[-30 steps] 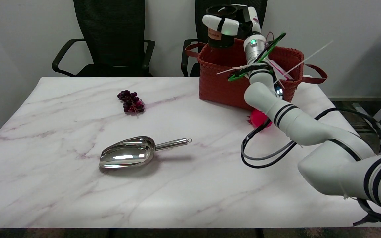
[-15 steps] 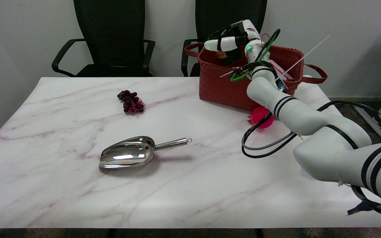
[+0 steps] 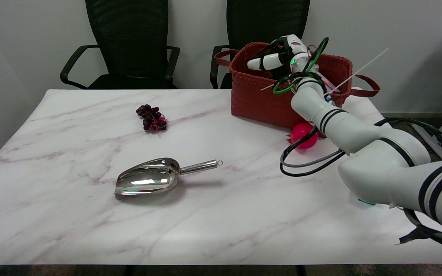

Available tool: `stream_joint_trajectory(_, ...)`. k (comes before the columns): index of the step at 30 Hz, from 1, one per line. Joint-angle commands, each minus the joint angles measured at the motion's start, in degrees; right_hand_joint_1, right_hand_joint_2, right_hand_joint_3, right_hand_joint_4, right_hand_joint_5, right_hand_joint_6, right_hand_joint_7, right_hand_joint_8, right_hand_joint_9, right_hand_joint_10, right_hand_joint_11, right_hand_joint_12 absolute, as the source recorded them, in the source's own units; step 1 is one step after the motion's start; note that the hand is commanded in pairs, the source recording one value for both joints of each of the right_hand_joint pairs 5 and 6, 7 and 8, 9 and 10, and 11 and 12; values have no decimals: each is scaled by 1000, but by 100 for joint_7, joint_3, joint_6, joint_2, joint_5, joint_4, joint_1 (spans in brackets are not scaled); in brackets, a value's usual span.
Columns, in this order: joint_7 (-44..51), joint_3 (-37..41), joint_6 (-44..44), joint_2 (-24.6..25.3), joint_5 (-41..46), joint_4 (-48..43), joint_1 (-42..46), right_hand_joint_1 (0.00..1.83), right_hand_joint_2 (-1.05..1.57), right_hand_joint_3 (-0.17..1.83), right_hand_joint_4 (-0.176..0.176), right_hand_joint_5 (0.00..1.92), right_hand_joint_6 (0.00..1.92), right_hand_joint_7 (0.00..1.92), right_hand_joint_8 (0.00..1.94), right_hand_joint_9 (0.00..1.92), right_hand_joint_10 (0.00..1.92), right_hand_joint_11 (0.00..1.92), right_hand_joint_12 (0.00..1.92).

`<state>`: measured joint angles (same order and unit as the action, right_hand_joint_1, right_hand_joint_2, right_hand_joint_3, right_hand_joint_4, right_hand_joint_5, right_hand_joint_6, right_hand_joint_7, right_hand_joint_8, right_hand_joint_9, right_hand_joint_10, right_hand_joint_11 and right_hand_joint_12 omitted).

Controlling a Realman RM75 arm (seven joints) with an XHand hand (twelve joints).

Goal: Place the black pen container into the brown storage basket.

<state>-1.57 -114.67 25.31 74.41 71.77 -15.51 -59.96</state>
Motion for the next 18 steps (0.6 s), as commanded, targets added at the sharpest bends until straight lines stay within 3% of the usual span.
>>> stream_joint_trajectory(1, 497, 115, -43, -96, 1248, -13, 64, 1045, 351, 479, 0, 109, 109, 547, 547, 429, 429, 164, 164)
stream_joint_trajectory(5, 505, 108, 13, -170, 1235, -207, 170, 1007, 389, 345, 0, 68, 68, 413, 413, 321, 321, 108, 108)
stream_joint_trajectory(12, 683, 108, 57, -329, 1235, -647, 386, 1042, 234, 339, 0, 0, 0, 46, 46, 26, 26, 0, 0)
stream_joint_trajectory(16, 1287, 108, 220, -476, 1235, -1299, 644, 1050, 225, 314, 0, 0, 0, 24, 24, 17, 17, 0, 0)
stream_joint_trajectory(18, 1752, 121, 423, -695, 1235, -2056, 933, 1055, 221, 306, 0, 0, 0, 31, 31, 30, 30, 0, 0)
